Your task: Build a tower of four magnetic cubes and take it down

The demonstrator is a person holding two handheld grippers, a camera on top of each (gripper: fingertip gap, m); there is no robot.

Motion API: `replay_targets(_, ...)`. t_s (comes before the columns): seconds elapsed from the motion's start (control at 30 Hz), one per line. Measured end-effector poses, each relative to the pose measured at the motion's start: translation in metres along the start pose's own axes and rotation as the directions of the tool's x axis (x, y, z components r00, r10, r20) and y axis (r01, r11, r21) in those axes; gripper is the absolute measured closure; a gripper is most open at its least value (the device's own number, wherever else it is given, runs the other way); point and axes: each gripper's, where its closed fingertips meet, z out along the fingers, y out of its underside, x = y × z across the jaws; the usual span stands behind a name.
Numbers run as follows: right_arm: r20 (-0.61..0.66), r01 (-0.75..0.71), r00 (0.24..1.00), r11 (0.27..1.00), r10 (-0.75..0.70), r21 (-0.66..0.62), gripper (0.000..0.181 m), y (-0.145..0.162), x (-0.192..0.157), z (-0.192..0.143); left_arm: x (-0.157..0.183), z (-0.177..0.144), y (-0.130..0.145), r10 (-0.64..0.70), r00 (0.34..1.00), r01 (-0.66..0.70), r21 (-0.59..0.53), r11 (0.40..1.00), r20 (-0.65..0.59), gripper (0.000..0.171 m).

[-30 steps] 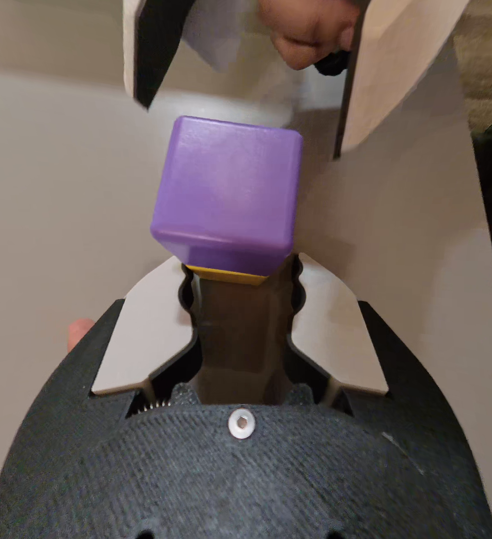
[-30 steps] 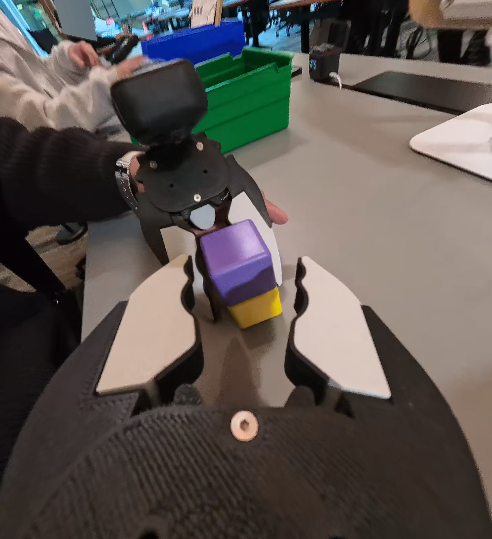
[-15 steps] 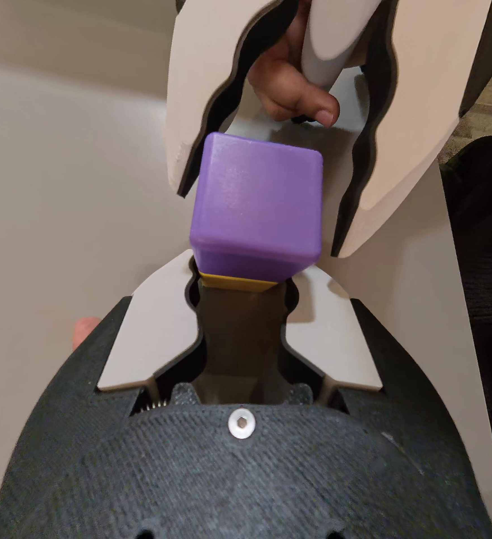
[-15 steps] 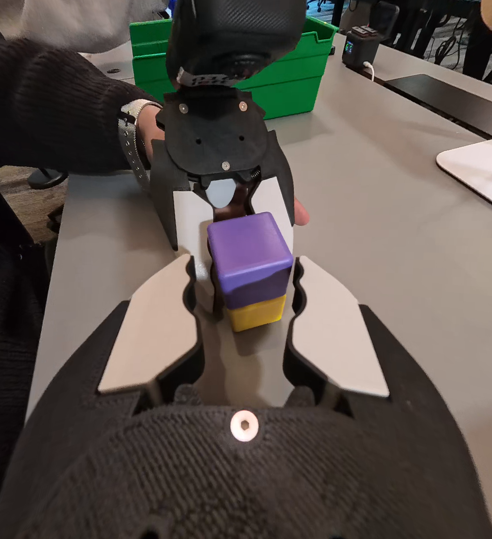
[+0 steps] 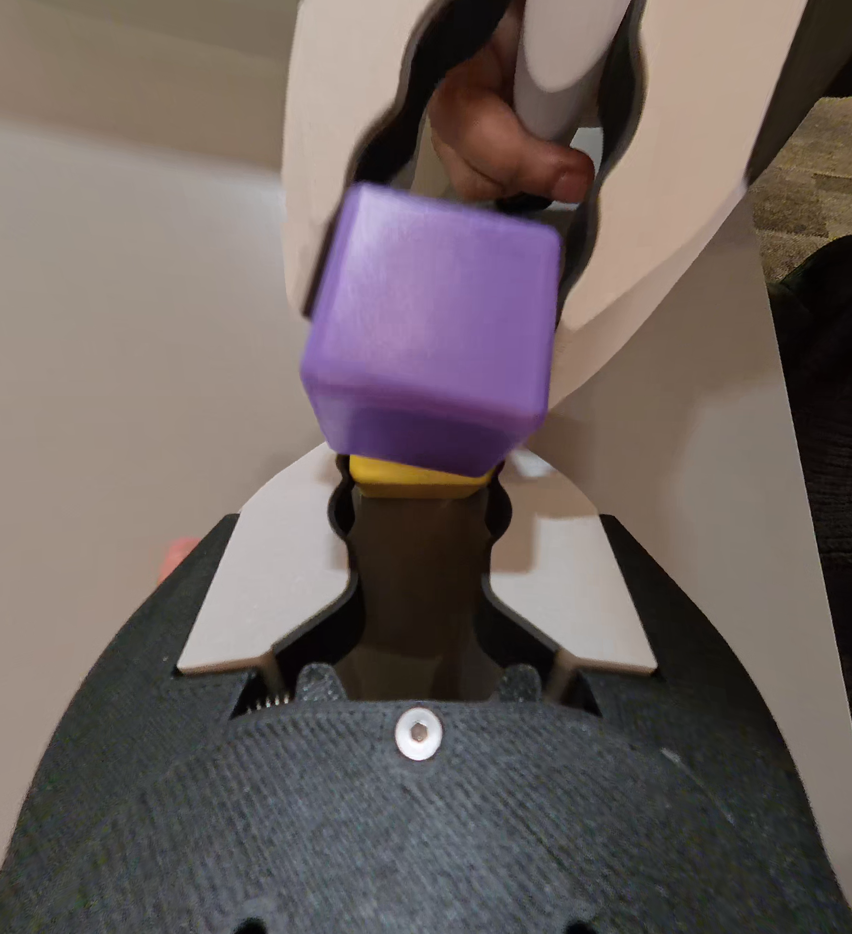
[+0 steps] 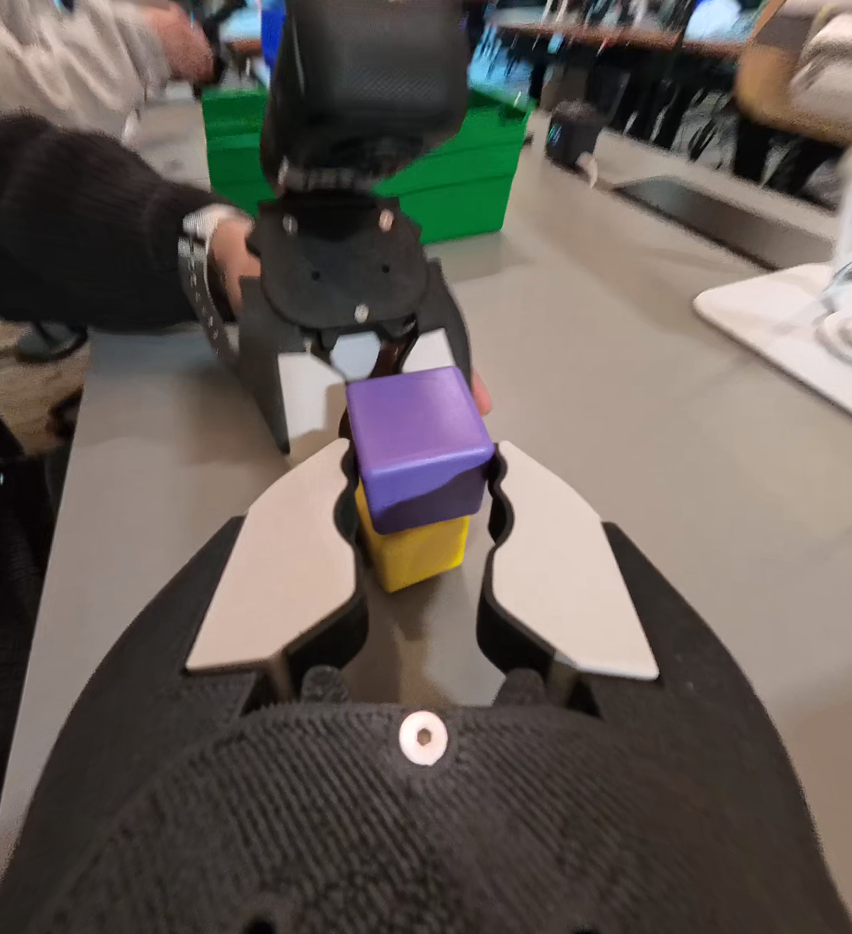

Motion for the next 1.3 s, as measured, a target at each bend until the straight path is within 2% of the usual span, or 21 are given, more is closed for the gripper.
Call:
replay_targets(0.1, -0.048, -0.053, 0.997, 0.988, 0.061, 0.143, 0.131, -0.037, 0.016, -0.025, 0.0, 0.0, 0.0, 0.009, 1.0, -0.009, -0.003, 1.0, 0.007, 0.121)
replay_targets(0.17, -0.094, -0.04, 0.994, 0.982, 0.058, 0.184, 0.131, -0.06, 0.025, -0.052, 0.0, 0.001, 0.001, 0.02, 1.0, -0.02, -0.007, 1.0, 0.018, 0.121)
replay_targets(0.33, -0.318, 0.111, 0.945, 0.991, -0.08, 0.08, 0.131, -0.092, 0.05, -0.146, 0.0, 0.001, 0.001, 0.025, 0.999, -0.024, -0.008, 1.0, 0.024, 0.121)
replay_targets(0.4, -0.41, 0.142, 0.902, 0.99, -0.134, -0.01, 0.131, -0.09, 0.065, -0.183, 0.0, 0.001, 0.001, 0.025, 0.999, -0.025, -0.009, 1.0, 0.026, 0.121)
replay_targets(0.47, -0.512, 0.11, 0.845, 0.987, -0.153, -0.113, 0.131, -0.075, 0.088, -0.216, -0.001, 0.001, 0.001, 0.023, 0.999, -0.023, -0.009, 1.0, 0.028, 0.121)
replay_targets(0.57, -0.647, -0.046, 0.758, 0.982, -0.087, -0.185, 0.131, -0.032, 0.129, -0.249, -0.001, 0.001, 0.001, 0.021, 0.999, -0.021, -0.009, 1.0, 0.034, 0.121)
replay_targets(0.67, -0.71, -0.209, 0.704, 0.952, -0.013, -0.225, 0.13, 0.023, 0.163, -0.256, -0.002, 0.001, 0.001, 0.018, 0.999, -0.018, -0.009, 1.0, 0.041, 0.121)
replay_targets(0.77, -0.696, -0.348, 0.718, 0.857, -0.017, -0.381, 0.13, 0.071, 0.18, -0.25, -0.003, 0.001, 0.001, 0.016, 0.999, -0.016, -0.009, 1.0, 0.05, 0.121)
replay_targets(0.93, -0.662, -0.456, 0.748, 0.687, -0.048, -0.566, 0.13, 0.112, 0.186, -0.241, -0.003, 0.001, 0.001, 0.018, 0.998, -0.018, -0.011, 1.0, 0.055, 0.121)
replay_targets(1.0, -0.656, -0.457, 0.751, 0.659, -0.074, -0.597, 0.13, 0.119, 0.19, -0.239, -0.003, 0.002, 0.001, 0.018, 0.998, -0.018, -0.011, 1.0, 0.056, 0.121)
replay_targets(1.3, -0.647, -0.447, 0.762, 0.699, -0.029, -0.558, 0.13, 0.109, 0.195, -0.229, -0.003, 0.002, 0.001, 0.015, 0.998, -0.015, -0.011, 1.0, 0.053, 0.121)
